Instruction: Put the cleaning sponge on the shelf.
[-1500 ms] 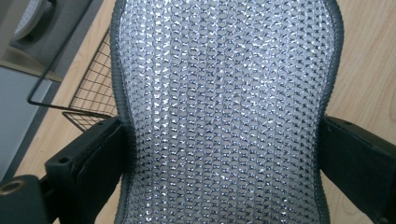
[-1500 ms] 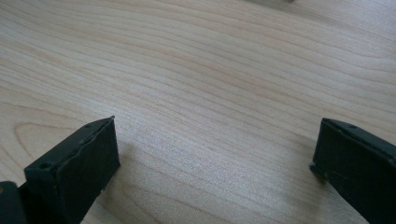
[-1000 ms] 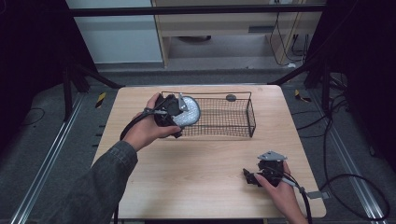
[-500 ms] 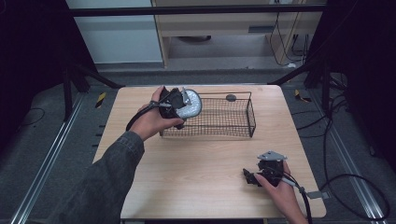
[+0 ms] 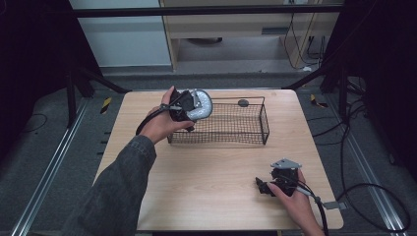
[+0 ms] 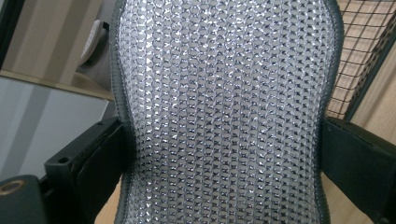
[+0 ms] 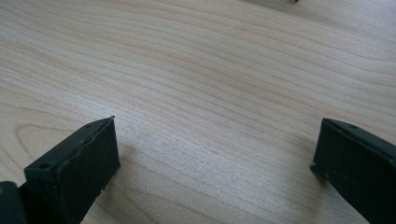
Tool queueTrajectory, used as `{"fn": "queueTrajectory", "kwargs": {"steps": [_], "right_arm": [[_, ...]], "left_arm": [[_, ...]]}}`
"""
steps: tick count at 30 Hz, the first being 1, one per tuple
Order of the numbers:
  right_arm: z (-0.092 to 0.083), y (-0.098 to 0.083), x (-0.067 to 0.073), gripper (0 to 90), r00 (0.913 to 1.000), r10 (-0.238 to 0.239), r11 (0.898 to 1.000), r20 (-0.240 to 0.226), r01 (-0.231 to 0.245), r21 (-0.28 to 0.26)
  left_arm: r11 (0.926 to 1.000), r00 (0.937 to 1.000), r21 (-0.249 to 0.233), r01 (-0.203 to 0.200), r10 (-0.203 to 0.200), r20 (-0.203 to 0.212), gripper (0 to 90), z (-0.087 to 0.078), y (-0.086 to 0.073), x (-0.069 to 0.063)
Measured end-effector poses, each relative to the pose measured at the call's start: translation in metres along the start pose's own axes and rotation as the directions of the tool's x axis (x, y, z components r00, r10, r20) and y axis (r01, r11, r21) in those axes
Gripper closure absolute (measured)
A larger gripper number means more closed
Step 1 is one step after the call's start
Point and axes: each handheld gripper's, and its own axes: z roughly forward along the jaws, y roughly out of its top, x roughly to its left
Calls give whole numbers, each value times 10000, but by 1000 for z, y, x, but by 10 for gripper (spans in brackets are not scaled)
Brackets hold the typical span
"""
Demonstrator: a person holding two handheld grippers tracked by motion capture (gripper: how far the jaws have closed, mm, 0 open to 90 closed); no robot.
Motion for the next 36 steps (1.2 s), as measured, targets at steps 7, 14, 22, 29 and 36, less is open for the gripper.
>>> {"fn": "queueTrajectory", "kwargs": {"steps": [7, 14, 22, 29, 36], "right_arm": [[0, 0, 0, 4, 10000, -46, 10000, 21, 46, 15], [0, 0, 0, 4, 10000, 15, 10000, -10, -15, 39], [0, 0, 0, 4, 10000, 0, 10000, 2, 0, 42], [0, 0, 0, 4, 10000, 8, 10000, 15, -8, 41], [0, 1, 1, 4, 10000, 59, 10000, 13, -59, 12]], "left_arm": [[9999, 9999, -110, -98, 97, -89, 32, 3, 4, -2], [9997, 9997, -94, -216, 215, -144, 32, 6, 6, -4], [9997, 9996, -36, -251, 251, -88, 31, 12, 5, -3], [9991, 9989, -103, -413, 415, 216, 31, 20, 4, -4], [9993, 9984, 108, -367, 362, 432, 24, 32, 4, -4]]}}
